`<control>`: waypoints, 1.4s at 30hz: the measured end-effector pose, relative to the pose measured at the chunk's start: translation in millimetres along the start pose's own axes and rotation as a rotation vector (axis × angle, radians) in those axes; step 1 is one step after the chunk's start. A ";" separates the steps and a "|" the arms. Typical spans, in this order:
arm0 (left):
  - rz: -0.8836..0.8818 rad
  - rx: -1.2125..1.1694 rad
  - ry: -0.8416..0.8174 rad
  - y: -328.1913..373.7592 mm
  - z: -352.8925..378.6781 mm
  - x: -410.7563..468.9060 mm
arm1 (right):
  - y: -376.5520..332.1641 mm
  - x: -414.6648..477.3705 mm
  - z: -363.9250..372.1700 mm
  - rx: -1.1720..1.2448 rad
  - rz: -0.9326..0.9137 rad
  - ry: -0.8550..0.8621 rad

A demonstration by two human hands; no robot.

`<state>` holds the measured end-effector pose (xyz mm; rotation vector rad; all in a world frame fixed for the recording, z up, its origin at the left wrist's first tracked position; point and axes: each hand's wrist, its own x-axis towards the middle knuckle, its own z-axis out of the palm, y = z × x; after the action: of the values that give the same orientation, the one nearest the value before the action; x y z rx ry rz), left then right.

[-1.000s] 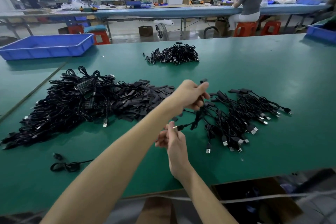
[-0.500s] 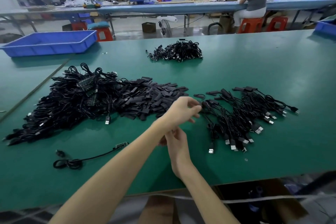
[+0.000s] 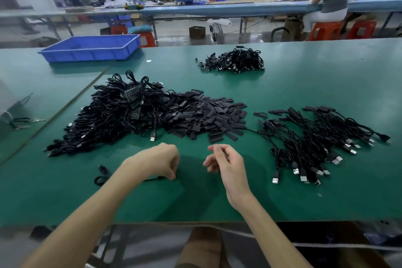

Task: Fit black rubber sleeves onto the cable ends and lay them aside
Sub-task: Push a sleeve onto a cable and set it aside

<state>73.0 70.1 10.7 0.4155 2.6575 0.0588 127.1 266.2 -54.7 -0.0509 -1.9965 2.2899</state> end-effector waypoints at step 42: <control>0.236 -0.054 0.791 15.1 -1.9 94.5 | -0.5 0.1 -5.0 0.104 -0.021 -0.035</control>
<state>-4.4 112.8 -26.1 0.8244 3.3404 0.4512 127.4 271.2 -54.9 0.0179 -1.8812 2.3931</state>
